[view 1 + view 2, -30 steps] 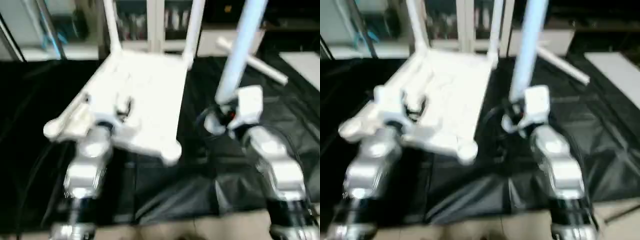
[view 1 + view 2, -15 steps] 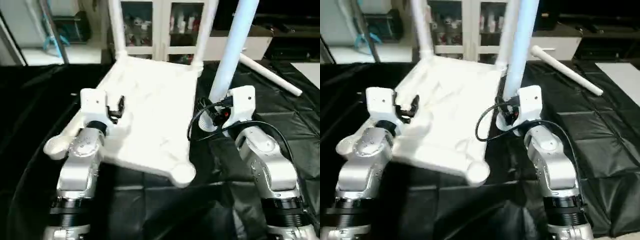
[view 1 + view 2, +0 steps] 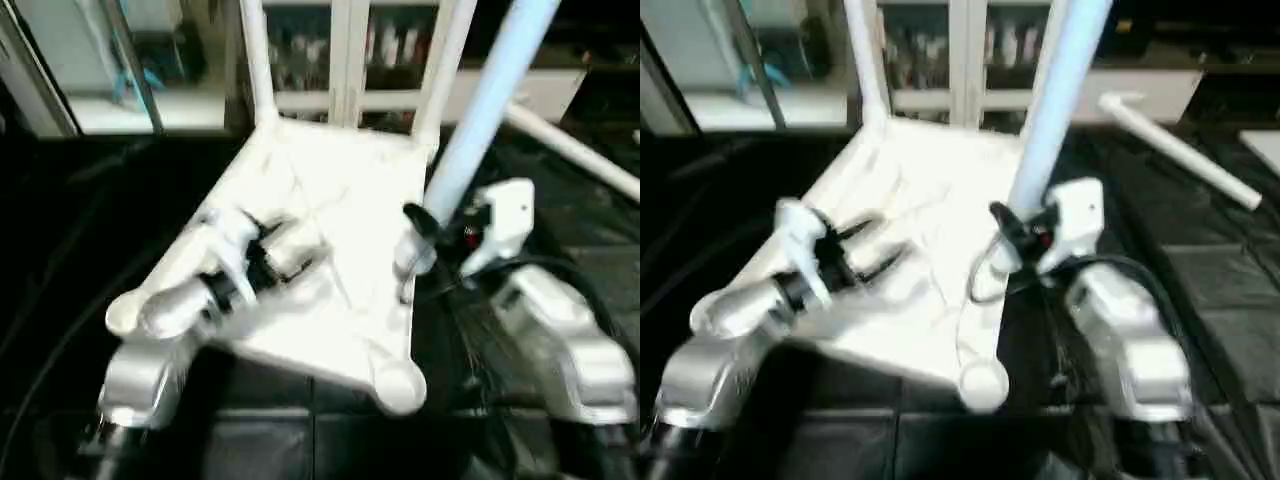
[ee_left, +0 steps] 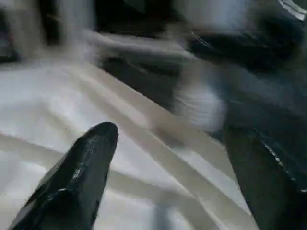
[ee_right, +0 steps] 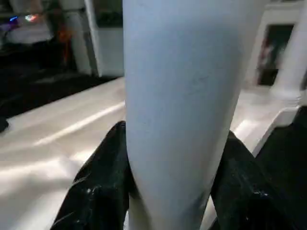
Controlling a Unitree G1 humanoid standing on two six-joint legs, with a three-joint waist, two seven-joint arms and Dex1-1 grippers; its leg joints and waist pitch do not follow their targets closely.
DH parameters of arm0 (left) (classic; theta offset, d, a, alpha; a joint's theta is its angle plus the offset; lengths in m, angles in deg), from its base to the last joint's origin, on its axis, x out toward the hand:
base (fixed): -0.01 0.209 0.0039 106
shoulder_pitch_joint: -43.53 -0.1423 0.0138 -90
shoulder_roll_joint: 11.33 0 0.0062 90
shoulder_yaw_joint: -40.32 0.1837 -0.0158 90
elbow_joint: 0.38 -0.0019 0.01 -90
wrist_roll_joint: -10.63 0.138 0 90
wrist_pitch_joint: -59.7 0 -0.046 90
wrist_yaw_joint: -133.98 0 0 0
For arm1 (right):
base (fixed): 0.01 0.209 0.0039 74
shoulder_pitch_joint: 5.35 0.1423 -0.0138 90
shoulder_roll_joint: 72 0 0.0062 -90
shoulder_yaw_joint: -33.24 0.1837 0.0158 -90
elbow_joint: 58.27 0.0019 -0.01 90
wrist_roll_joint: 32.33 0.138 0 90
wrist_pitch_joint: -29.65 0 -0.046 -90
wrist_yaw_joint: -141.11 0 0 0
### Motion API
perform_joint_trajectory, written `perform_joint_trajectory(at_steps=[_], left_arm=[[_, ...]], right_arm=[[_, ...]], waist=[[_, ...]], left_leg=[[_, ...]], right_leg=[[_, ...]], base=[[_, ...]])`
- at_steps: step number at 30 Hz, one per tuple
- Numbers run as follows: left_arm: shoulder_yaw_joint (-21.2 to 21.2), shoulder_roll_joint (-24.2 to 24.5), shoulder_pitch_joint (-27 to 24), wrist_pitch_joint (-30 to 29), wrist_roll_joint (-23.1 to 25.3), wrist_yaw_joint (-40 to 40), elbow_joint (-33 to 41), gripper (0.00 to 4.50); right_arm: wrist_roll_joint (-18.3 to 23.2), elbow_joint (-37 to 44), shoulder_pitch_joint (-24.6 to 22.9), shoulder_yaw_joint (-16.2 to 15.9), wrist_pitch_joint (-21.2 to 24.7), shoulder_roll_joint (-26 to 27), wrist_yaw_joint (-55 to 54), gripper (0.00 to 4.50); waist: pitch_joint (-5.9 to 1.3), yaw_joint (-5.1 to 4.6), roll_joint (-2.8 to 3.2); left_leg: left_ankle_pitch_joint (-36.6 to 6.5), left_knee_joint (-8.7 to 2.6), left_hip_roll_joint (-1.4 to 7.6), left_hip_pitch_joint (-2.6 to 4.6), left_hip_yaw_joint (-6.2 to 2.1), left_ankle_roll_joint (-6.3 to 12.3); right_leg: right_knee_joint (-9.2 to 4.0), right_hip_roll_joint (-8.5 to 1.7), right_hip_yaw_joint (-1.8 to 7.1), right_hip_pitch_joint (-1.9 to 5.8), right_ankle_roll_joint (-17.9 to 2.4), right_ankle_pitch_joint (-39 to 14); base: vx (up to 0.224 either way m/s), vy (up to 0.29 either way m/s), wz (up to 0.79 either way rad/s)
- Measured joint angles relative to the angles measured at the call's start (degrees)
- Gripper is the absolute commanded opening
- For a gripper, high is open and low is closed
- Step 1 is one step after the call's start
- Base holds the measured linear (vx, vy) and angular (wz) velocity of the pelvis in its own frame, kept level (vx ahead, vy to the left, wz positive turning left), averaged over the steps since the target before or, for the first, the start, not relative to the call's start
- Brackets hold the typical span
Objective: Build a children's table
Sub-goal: Move to table, then rotate table base
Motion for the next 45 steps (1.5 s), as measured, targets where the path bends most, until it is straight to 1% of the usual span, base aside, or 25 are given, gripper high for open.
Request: perform_joint_trajectory(at_steps=[1,3,4,5,7,9,12,15,16,17,18,19,20,22,24,26,27,28,29,34,36,40,42,44,45], left_arm=[[0.9,2.5,0.1,-0.4,0.0,-3.5,-0.7,4.37],[2.2,5.3,0.4,-0.8,0.2,-8.1,-1.9,4.37],[3.2,6.1,0.7,-0.8,0.7,-10.1,-2.6,4.37],[3.9,6.3,0.9,-0.5,1.1,-11.2,-3.1,4.37],[5.8,7.0,1.5,1.0,2.5,-13.4,-4.2,4.37],[8.4,8.1,2.8,2.3,4.3,-15.9,-6.7,4.37],[10.5,8.5,4.6,3.1,5.4,-18.2,-9.9,4.37],[11.9,7.2,7.1,4.6,6.8,-19.3,-13.0,4.37],[12.3,6.8,7.8,5.3,7.6,-19.7,-14.2,4.22],[12.8,6.6,8.2,5.9,8.1,-20.0,-15.1,4.03],[13.5,6.5,8.6,6.4,8.8,-20.3,-16.1,4.03],[14.5,6.3,9.5,7.4,9.9,-20.5,-17.7,4.03],[15.1,6.3,10.1,8.1,10.7,-20.5,-18.8,3.91],[16.5,6.2,12.0,9.7,12.6,-20.8,-21.7,3.66],[17.4,6.3,13.4,10.6,14.3,-21.2,-23.3,3.57],[18.0,6.1,14.3,11.6,15.2,-21.6,-24.6,3.4],[18.2,5.9,14.6,11.9,15.6,-21.6,-25.3,3.4],[18.2,5.5,14.8,12.1,15.9,-21.4,-26.2,3.21],[18.2,4.9,15.4,12.3,16.1,-21.4,-27.0,3.13],[18.8,3.5,17.0,13.7,16.4,-23.3,-28.8,2.76],[19.0,3.7,17.2,13.7,16.4,-24.3,-28.8,2.52],[20.1,4.5,18.3,13.8,17.6,-25.9,-28.7,2.33],[20.5,5.0,18.5,13.8,18.2,-26.3,-28.6,2.08],[20.6,5.6,18.6,13.8,18.6,-26.7,-28.5,1.96],[20.6,5.6,18.5,13.8,18.8,-27.0,-28.5,1.79]], right_arm=[[1.1,0.4,-0.6,0.1,0.5,-1.9,2.7,1.82],[2.3,1.5,-1.3,0.1,1.5,-4.4,6.5,1.82],[3.0,1.9,-1.6,0.0,1.8,-5.5,8.1,1.82],[3.2,2.5,-1.7,-0.1,2.1,-6.0,9.0,1.82],[3.5,3.4,-2.1,-0.9,2.4,-7.4,10.8,1.82],[3.7,4.2,-3.5,-1.6,2.6,-8.6,12.0,1.82],[4.2,5.6,-5.1,-2.0,3.6,-9.0,13.1,1.82],[4.3,7.0,-6.2,-2.3,4.2,-9.4,13.3,1.82],[4.3,7.8,-6.3,-2.6,4.5,-9.7,13.4,1.82],[4.3,8.2,-6.4,-2.6,4.6,-9.8,13.4,1.82],[4.3,8.5,-6.4,-2.6,4.7,-9.9,13.4,1.82],[4.3,8.9,-6.6,-2.6,4.7,-10.1,13.3,1.82],[4.3,9.2,-6.8,-2.6,4.7,-10.2,13.2,1.82],[4.2,9.9,-8.0,-2.6,4.7,-10.6,13.2,1.82],[4.2,9.9,-8.4,-2.6,4.7,-10.6,13.2,1.82],[4.2,10.0,-8.5,-2.5,4.7,-10.7,13.2,1.82],[4.2,10.0,-8.5,-2.5,4.7,-10.7,13.2,1.82],[4.1,10.0,-8.5,-2.5,4.7,-10.7,13.2,1.82],[4.1,10.0,-8.6,-2.5,4.7,-10.8,13.1,1.82],[3.9,10.1,-8.6,-2.5,4.6,-11.0,13.0,1.82],[3.9,10.3,-8.6,-2.5,4.5,-11.2,13.1,1.82],[3.6,10.3,-8.6,-2.5,4.0,-11.3,13.1,1.82],[3.5,10.3,-8.6,-2.6,4.0,-11.4,13.1,1.82],[3.4,10.3,-8.7,-2.6,4.0,-11.4,13.1,1.82],[3.3,10.3,-8.7,-2.6,4.0,-11.5,13.1,1.82]], waist=[[0.05,-0.2,0.11],[0.13,-0.62,0.19],[0.31,-0.8,0.3],[0.4,-0.89,0.31],[0.68,-0.94,0.28],[0.79,-0.91,0.33],[0.86,-1.06,0.65],[0.87,-1.16,0.66],[0.87,-1.2,0.65],[0.87,-1.21,0.9],[0.86,-1.3,0.94],[0.87,-1.34,1.18],[0.87,-1.43,1.28],[0.86,-1.49,1.33],[0.83,-1.58,1.42],[0.79,-1.73,1.49],[0.78,-1.85,1.5],[0.77,-2.0,1.51],[0.77,-2.17,1.52],[0.62,-2.22,1.76],[0.61,-2.2,1.77],[0.61,-2.19,1.77],[0.62,-2.24,1.78],[0.64,-2.43,1.82],[0.64,-2.48,1.82]], left_leg=[[0.1,-0.15,0.63,0.17,0.54,0.15],[0.3,-0.22,1.2,0.54,1.41,0.07],[0.3,-0.32,1.49,1.11,1.87,-0.04],[0.3,-0.5,1.68,1.51,2.26,-0.05],[0.3,-1.13,1.75,2.23,2.69,-0.05],[0.3,-1.7,1.76,2.69,2.81,-0.05],[0.4,-2.03,1.76,2.55,2.93,-0.21],[0.5,-2.02,1.76,2.42,3.14,-0.27],[0.5,-2.03,1.77,2.43,3.31,-0.26],[0.5,-2.02,1.76,2.47,3.4,-0.26],[0.5,-2.02,1.76,2.57,3.61,-0.26],[0.5,-2.03,1.76,2.64,3.79,-0.26],[0.5,-2.03,1.76,2.65,3.9,-0.26],[0.5,-2.03,1.76,2.64,4.0,-0.26],[0.5,-2.03,1.76,2.64,4.05,-0.19],[0.8,-2.02,1.76,2.65,4.13,0.16],[0.8,-2.02,1.76,2.65,4.18,0.17],[0.8,-2.02,1.76,2.65,4.2,0.18],[0.8,-2.02,1.76,2.65,4.2,0.18],[0.8,-2.14,1.85,2.6,4.2,0.19],[0.8,-2.31,1.88,2.59,4.2,0.21],[0.8,-2.43,1.92,2.56,4.21,0.24],[0.8,-2.44,1.92,2.56,4.22,0.23],[0.8,-2.45,1.92,2.58,4.23,0.23],[0.8,-2.45,1.92,2.58,4.24,0.23]], right_leg=[[-0.45,0.09,-0.28,0.29,-0.4,0.3],[-0.54,0.06,-0.37,0.67,-0.8,0.5],[-0.75,0.04,-0.38,1.23,-1.1,0.7],[-0.97,0.0,-0.36,1.53,-1.2,0.7],[-1.61,-0.1,-0.3,2.17,-0.9,0.6],[-2.4,-0.11,-0.34,2.36,-0.9,0.6],[-3.12,-0.11,-0.34,2.58,-1.0,0.7],[-3.32,-0.22,-0.3,2.4,-1.3,0.9],[-3.33,-0.33,-0.29,2.34,-1.3,0.9],[-3.33,-0.42,-0.31,2.33,-1.4,0.9],[-3.34,-0.56,-0.33,2.32,-1.4,0.9],[-3.35,-0.7,-0.38,2.3,-1.4,0.9],[-3.35,-0.78,-0.37,2.27,-1.4,0.9],[-3.35,-0.81,-0.34,2.27,-1.4,0.9],[-3.35,-0.84,-0.34,2.26,-1.5,1.0],[-3.35,-0.87,-0.34,2.25,-2.0,1.6],[-3.4,-0.89,-0.34,2.24,-2.1,1.9],[-3.4,-0.91,-0.34,2.22,-2.1,2.1],[-3.38,-0.91,-0.34,2.21,-2.1,2.2],[-3.33,-0.89,-0.41,2.16,-2.1,2.3],[-3.4,-0.88,-0.46,2.12,-2.1,2.2],[-3.42,-0.86,-0.5,2.05,-2.0,2.1],[-3.43,-0.85,-0.49,2.05,-2.0,2.1],[-3.43,-0.85,-0.48,2.05,-2.0,2.1],[-3.43,-0.86,-0.47,2.05,-2.0,2.1]], base=[[-0.074,-0.015,0.04],[-0.08,-0.01,0.05],[-0.09,0.007,0.03],[-0.09,0.007,0.03],[-0.089,0.013,0.02],[-0.087,0.015,-0.01],[-0.036,0.017,-0.05],[0.0,0.0,0.0],[0.0,0.0,0.0],[0.0,0.0,0.0],[0.0,0.0,0.0],[0.0,0.0,0.0],[0.0,0.0,0.0],[0.0,0.0,0.0],[0.0,0.0,0.0],[0.0,0.0,0.0],[0.0,0.0,0.0],[0.0,0.0,0.0],[0.0,0.0,0.0],[0.052,-0.009,0.02],[0.029,-0.004,0.0],[0.0,0.0,0.0],[0.0,0.0,0.0],[0.0,0.0,0.0],[0.0,0.0,0.0]])
